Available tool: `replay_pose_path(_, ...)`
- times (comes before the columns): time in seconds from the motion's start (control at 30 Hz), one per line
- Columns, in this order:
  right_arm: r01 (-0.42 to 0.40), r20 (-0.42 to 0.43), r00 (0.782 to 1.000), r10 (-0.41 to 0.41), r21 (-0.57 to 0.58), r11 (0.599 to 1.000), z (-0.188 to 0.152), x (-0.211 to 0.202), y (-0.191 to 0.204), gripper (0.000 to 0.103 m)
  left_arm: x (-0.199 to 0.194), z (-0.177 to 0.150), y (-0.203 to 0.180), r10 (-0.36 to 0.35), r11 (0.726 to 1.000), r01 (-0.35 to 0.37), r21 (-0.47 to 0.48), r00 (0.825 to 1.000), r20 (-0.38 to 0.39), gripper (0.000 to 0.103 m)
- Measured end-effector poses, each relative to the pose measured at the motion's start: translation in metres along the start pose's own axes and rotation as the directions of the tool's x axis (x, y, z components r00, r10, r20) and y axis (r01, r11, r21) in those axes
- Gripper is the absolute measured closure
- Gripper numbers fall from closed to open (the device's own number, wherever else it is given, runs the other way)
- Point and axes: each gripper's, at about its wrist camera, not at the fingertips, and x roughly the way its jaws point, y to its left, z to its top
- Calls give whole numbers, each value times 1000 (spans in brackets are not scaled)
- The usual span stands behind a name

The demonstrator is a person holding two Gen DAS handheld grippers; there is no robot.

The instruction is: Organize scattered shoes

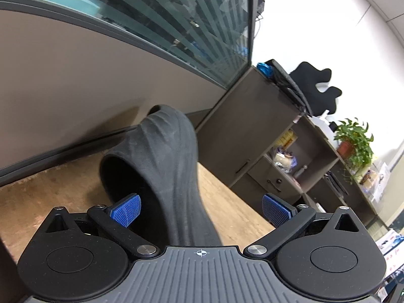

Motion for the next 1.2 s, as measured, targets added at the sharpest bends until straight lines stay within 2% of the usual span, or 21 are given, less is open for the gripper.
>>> replay_pose_path(0.07, -4, 14, 1000, 4, 3, 1000, 1, -5, -4, 37, 5, 3, 0, 1, 1000, -1, 7, 1000, 4, 0)
replay_pose_path(0.13, -30, 27, 999, 29, 13, 999, 0, -14, -3, 26, 10, 7, 3, 6, 1000, -6, 3, 1000, 7, 0)
replay_pose_path(0.17, -41, 35, 999, 41, 16, 999, -1, -18, -3, 13, 13, 9, 4, 9, 1000, -9, 4, 1000, 7, 0)
replay_pose_path(0.2, -54, 41, 998, 53, 20, 998, -2, -23, -2, 6, 16, 12, 5, 16, 1000, -16, 4, 1000, 8, 0)
replay_pose_path(0.27, -101, 37, 994, 100, 28, 995, -3, -28, -3, 6, 20, 17, 7, 33, 999, -32, -11, 999, 12, 0)
replay_pose_path(0.37, -142, 35, 989, 141, 33, 989, -5, -32, -2, 6, 22, 20, 7, 21, 999, -21, -25, 1000, 11, 0)
replay_pose_path(0.43, -158, 24, 987, 157, 49, 986, -5, -32, -2, 6, 24, 20, -2, -16, 1000, 16, 3, 1000, 4, 0)
replay_pose_path(0.53, -169, -1, 985, 170, 73, 983, -5, -30, -3, 6, 30, 17, -23, -77, 991, 80, 103, 996, -34, 0)
replay_pose_path(0.67, -184, -13, 983, 185, 82, 980, -7, -31, -4, 6, 34, 12, -37, -43, 981, 52, 189, 998, -53, 0)
replay_pose_path(0.8, -191, -6, 981, 193, 84, 978, -6, -33, -7, 6, 28, 8, -41, -66, 971, 82, 225, 995, -80, 0)
replay_pose_path(0.87, -195, -7, 980, 197, 82, 977, -5, -33, -8, 6, 30, 6, -45, 3, 957, 15, 290, 998, -65, 0)
replay_pose_path(0.9, -197, -8, 980, 198, 80, 977, -5, -33, -7, 6, 33, 4, -49, 51, 940, -28, 339, 997, -57, 0)
replay_pose_path(0.93, -200, -8, 980, 201, 79, 977, -5, -34, -7, 6, 39, -1, -55, 111, 903, -81, 421, 993, -47, 0)
replay_pose_path(1.0, -214, -5, 977, 215, 75, 974, -7, -36, -7, 6, 51, -10, -69, 227, 800, -179, 573, 974, -13, 0)
replay_pose_path(1.07, -221, -7, 975, 222, 80, 972, -8, -37, -7, 6, 62, -19, -81, 320, 676, -253, 692, 947, 34, 0)
replay_pose_path(1.17, -230, -9, 973, 231, 88, 969, -10, -39, -9, 6, 85, -27, -94, 353, 586, -240, 774, 935, 23, 2)
replay_pose_path(1.2, -232, -10, 972, 234, 93, 968, -11, -39, -10, 6, 92, -27, -95, 368, 576, -242, 781, 930, 16, 6)
